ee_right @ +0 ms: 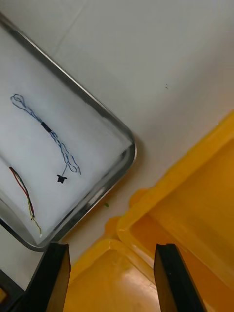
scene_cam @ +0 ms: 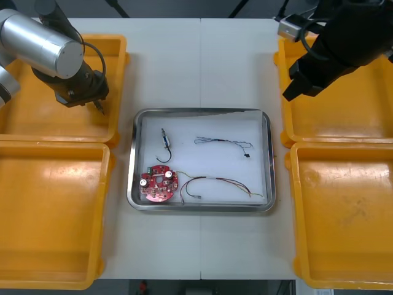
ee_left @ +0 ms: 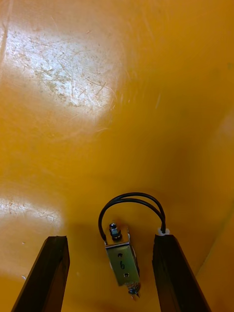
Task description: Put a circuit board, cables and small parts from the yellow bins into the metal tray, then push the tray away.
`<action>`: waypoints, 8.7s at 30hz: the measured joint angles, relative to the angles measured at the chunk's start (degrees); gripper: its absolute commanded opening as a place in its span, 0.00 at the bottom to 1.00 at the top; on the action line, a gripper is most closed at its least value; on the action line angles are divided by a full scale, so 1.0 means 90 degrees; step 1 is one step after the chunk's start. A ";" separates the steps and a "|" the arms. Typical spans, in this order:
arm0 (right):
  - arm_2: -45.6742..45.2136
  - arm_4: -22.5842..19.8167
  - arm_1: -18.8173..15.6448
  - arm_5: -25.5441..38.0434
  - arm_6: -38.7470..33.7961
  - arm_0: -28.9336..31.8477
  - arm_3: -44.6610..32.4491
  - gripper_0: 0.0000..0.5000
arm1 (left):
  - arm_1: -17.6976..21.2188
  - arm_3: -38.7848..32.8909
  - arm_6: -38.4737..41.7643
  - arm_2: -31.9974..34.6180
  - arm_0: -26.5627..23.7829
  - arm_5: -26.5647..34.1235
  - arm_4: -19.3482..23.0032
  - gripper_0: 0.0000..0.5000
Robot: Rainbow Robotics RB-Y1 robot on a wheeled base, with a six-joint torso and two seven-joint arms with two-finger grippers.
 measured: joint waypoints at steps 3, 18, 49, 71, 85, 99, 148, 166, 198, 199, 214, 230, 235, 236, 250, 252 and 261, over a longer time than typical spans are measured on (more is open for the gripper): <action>-0.0255 -0.0003 -0.0222 0.0083 -0.0295 0.0243 -0.0161 1.00 | 0.0000 -0.0003 0.0000 0.0000 0.0000 0.0000 0.0075 1.00; -0.2051 -0.0036 -0.1160 0.0467 -0.2395 0.2207 -0.1368 1.00 | -0.0001 0.0006 0.0041 -0.0357 0.0002 -0.0008 0.0147 1.00; -0.2948 0.0815 -0.1211 0.0096 -0.3246 0.4253 -0.1973 1.00 | 0.0105 -0.0010 0.0072 -0.0572 0.0000 -0.0453 0.0055 0.00; -0.2952 0.1045 -0.1130 -0.0169 -0.3081 0.4423 -0.2053 1.00 | 0.1207 -0.0430 -0.2038 0.0283 -0.0105 0.0879 0.1374 0.00; -0.2952 0.1045 -0.1123 -0.0173 -0.3081 0.4424 -0.2060 1.00 | 0.1207 -0.0435 -0.1939 0.0403 -0.0943 0.2003 0.2444 0.00; -0.2952 0.1045 -0.1105 -0.0174 -0.3081 0.4425 -0.2073 1.00 | 0.0402 -0.1149 0.1458 0.0403 -0.1070 0.2526 0.1939 0.00; -0.2971 0.1045 -0.1072 -0.0177 -0.3081 0.4433 -0.2093 1.00 | -0.2997 -0.2674 0.4002 -0.0401 0.1058 0.2482 -0.3021 0.00; -0.2972 0.1045 -0.1072 -0.0177 -0.3081 0.4433 -0.2093 1.00 | -0.3012 -0.2664 0.4002 -0.0612 0.1058 0.2243 -0.3217 0.79; -0.2976 0.1045 -0.1070 -0.0178 -0.3081 0.4434 -0.2100 1.00 | -0.0364 -0.4395 0.3964 0.0527 0.0063 0.3467 0.0671 1.00; -0.2976 0.1045 -0.1070 -0.0178 -0.3081 0.4434 -0.2101 1.00 | -0.0183 -0.4449 0.3937 0.0583 0.0062 0.3468 0.0842 1.00; -0.2909 0.1107 -0.0939 -0.0177 -0.3076 0.4514 -0.2154 1.00 | 0.1569 -0.4492 0.0763 0.1432 0.0262 0.3493 0.2321 1.00; -0.0834 0.0992 -0.0959 -0.0741 -0.2618 0.4046 -0.4022 1.00 | 0.2448 -0.5475 -0.0626 0.4380 0.3616 0.3171 0.2592 1.00; 0.0080 0.0770 -0.1003 -0.1221 -0.2498 0.3692 -0.4270 1.00 | 0.2452 -0.5699 -0.1462 0.4871 0.4452 0.2993 0.2362 1.00; 0.0247 0.0759 -0.1006 -0.1270 -0.2367 0.3598 -0.4297 1.00 | 0.2453 -0.5782 -0.1456 0.4923 0.4615 0.2904 0.2254 1.00; 0.2813 0.0771 -0.0884 -0.1923 -0.0762 0.1715 -0.3993 1.00 | 0.2454 -0.6349 -0.1454 0.5474 0.6163 0.2361 0.1792 1.00; 0.3151 0.0890 -0.0739 -0.2017 -0.0743 0.1483 -0.3817 1.00 | 0.2454 -0.6431 -0.1453 0.5536 0.6259 0.2360 0.1791 1.00; 0.4601 0.1709 0.0255 -0.2166 -0.0744 0.0634 -0.3030 1.00 | 0.2455 -0.6524 -0.1451 0.5565 0.6298 0.2312 0.1778 1.00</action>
